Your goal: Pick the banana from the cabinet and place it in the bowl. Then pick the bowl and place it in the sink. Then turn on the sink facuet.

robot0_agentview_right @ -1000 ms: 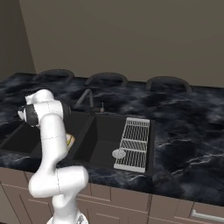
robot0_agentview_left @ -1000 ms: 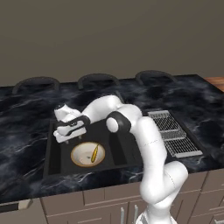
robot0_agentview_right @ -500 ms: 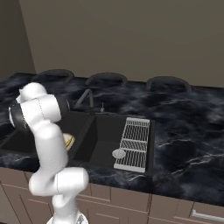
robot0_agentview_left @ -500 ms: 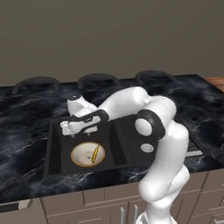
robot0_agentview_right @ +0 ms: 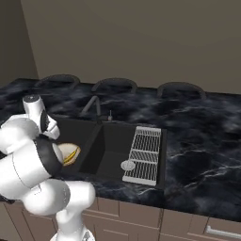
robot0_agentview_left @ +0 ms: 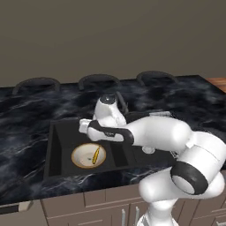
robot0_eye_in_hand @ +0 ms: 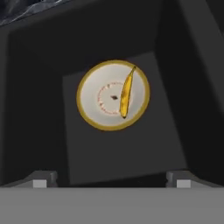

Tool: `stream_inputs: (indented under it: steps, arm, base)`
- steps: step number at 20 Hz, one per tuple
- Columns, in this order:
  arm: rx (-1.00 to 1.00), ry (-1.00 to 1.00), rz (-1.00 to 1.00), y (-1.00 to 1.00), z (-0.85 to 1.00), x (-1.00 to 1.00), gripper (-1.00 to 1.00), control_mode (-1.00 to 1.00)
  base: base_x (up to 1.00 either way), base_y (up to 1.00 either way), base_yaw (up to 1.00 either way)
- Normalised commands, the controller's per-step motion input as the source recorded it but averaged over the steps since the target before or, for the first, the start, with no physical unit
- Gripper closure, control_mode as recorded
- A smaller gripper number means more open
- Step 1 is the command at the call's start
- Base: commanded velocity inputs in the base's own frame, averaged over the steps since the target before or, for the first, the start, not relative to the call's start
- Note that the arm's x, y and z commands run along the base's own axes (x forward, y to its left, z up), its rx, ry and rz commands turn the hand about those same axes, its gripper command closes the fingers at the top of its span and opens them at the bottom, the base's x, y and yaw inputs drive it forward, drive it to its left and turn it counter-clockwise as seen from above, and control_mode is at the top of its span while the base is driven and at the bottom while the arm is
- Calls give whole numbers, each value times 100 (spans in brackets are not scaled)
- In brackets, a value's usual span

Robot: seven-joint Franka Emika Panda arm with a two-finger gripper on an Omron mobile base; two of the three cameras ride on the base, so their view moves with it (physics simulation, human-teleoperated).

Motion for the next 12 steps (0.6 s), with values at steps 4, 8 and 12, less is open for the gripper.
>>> stream_inputs:
  steps: [4,8,12]
  arm:
    - [21,4,-4,-8,52,-22,-100,-100]
    - [41,-2,-28,-17,100,-48,-100,-100]
    - [44,0,-35,-45,100,-9,-100,-100]
  base:
    - [0,0,0]
    - [0,0,0]
    - [0,0,0]
